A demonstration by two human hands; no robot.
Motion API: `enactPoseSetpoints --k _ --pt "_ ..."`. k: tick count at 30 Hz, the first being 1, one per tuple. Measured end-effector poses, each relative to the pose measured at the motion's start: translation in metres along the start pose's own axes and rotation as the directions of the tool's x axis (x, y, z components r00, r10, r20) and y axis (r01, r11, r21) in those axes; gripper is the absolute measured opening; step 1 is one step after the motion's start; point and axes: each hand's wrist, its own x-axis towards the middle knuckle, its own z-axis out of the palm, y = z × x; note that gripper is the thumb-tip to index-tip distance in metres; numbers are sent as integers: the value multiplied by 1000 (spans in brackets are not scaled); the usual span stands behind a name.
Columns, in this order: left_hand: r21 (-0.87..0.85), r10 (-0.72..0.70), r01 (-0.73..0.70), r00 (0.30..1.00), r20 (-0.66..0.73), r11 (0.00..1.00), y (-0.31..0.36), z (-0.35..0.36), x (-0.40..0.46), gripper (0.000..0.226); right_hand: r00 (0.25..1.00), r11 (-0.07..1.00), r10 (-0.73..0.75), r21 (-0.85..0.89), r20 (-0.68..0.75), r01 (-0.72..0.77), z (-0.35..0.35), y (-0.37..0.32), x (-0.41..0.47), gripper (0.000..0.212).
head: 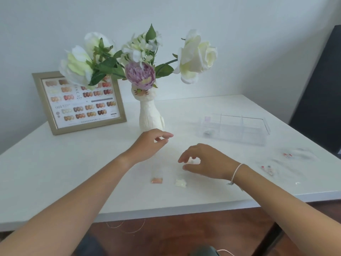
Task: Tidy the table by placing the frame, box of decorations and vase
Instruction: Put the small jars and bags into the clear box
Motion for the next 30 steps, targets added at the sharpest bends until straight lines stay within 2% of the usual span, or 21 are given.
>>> enactPoseSetpoints --k 9,13,18,23,27,30 --pt "173 -84 42 967 239 984 -14 -7 -51 28 999 982 -4 -188 51 14 15 -17 1 36" --pt "233 -89 29 963 253 972 -14 -7 -53 26 999 984 12 -179 53 -2 16 -20 2 35" --pt "227 -80 28 971 224 973 -13 -4 -51 17 996 989 20 -145 86 -7 17 -21 3 32" --pt "207 -78 33 974 213 978 -11 -2 -49 15 998 988 -29 -153 59 37 13 -21 5 21" --pt "178 -86 51 976 198 983 -11 1 -48 21 1000 1000 -20 6 23 20 -6 -18 6 8" --pt "72 -90 77 978 189 994 -10 0 -46 24 997 981 43 190 -71 -29 -28 -6 9 19"
